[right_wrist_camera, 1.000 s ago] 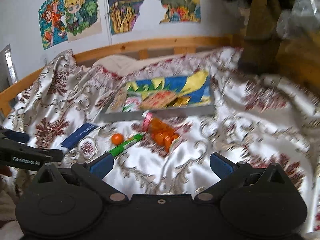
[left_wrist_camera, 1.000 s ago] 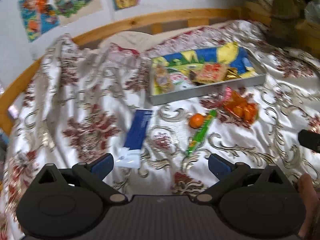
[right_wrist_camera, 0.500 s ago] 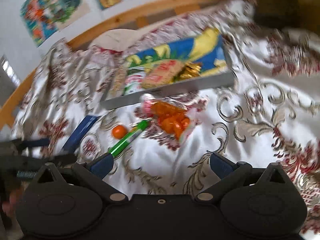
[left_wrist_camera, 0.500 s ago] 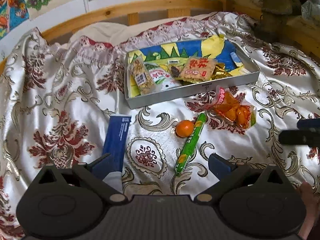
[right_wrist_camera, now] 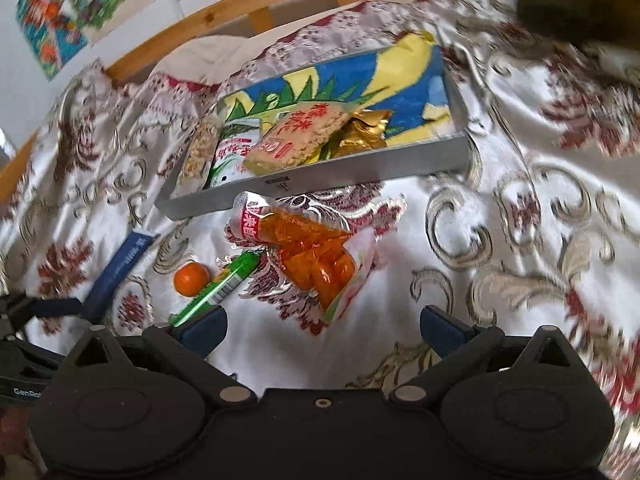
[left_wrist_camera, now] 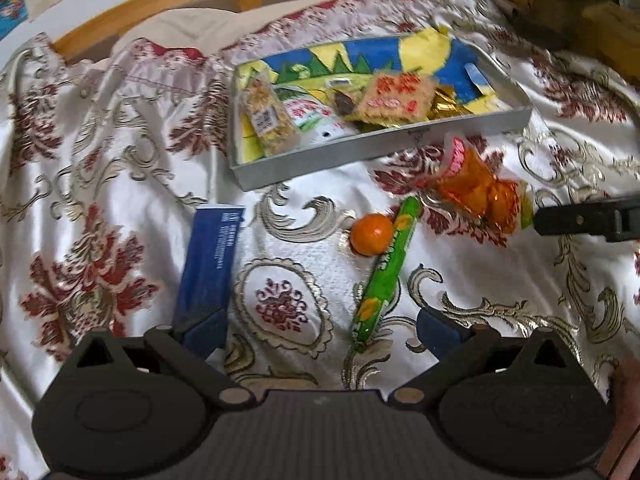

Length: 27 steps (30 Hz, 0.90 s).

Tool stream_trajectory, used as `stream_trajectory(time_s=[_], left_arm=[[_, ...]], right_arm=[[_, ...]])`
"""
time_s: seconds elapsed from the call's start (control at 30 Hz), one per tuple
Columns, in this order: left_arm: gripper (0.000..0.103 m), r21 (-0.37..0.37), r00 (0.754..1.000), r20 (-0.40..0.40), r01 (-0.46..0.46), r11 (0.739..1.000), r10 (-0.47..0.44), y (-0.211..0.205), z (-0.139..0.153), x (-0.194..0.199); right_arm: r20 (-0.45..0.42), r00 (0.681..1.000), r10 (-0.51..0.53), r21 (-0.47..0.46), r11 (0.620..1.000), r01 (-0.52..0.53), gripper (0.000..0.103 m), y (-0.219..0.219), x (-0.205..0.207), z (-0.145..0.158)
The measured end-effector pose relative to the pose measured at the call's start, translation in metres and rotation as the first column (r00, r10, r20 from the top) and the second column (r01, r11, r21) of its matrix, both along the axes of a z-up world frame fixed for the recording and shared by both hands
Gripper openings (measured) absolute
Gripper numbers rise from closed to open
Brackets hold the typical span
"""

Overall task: Organize snacks
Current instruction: 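Move both tools down toward the green stick and orange bag, then grasp the green stick snack with the left tool while the right tool grasps the orange dried-fruit bag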

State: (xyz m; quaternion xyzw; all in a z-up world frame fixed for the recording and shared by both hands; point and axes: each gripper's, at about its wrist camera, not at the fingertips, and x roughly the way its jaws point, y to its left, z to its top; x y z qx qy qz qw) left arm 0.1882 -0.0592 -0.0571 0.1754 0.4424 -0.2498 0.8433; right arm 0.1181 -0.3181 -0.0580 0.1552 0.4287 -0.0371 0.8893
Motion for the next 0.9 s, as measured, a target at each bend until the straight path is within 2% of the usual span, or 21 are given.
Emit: stream_trajectory(time_s=[0.13, 0.33, 0.5, 0.6, 0.8, 0.9], left_arm=[[0.103, 0.022, 0.998, -0.016, 0.054, 0.998, -0.054, -0.012, -0.012, -0.001], [0.102, 0.045, 0.991, 0.043, 0.123, 0.991, -0.125, -0.026, -0.018, -0.003], [0.102, 0.029, 0.982, 0.080, 0.171, 0.985, -0.173, -0.035, -0.022, -0.003], [0.100, 0.045, 0.972, 0.102, 0.208, 0.977, -0.211, -0.041, -0.026, -0.005], [0.090, 0.077, 0.963, 0.097, 0.244, 0.967, -0.251, -0.048, -0.035, -0.006], [0.080, 0.068, 0.967, 0.079, 0.237, 0.969, -0.242, -0.049, -0.039, -0.002]], right_arm=[[0.018, 0.994, 0.108, -0.111, 0.988, -0.105, 0.102, 0.008, 0.017, 0.000], [0.029, 0.976, 0.215, -0.280, 0.939, -0.198, 0.102, 0.018, 0.040, -0.011], [0.014, 0.965, 0.263, -0.320, 0.915, -0.245, 0.101, 0.024, 0.054, -0.023], [0.008, 0.961, 0.276, -0.334, 0.907, -0.258, 0.100, 0.028, 0.059, -0.028], [-0.002, 0.961, 0.278, -0.332, 0.906, -0.263, 0.098, 0.030, 0.063, -0.035], [0.000, 0.964, 0.267, -0.331, 0.909, -0.252, 0.096, 0.030, 0.065, -0.036]])
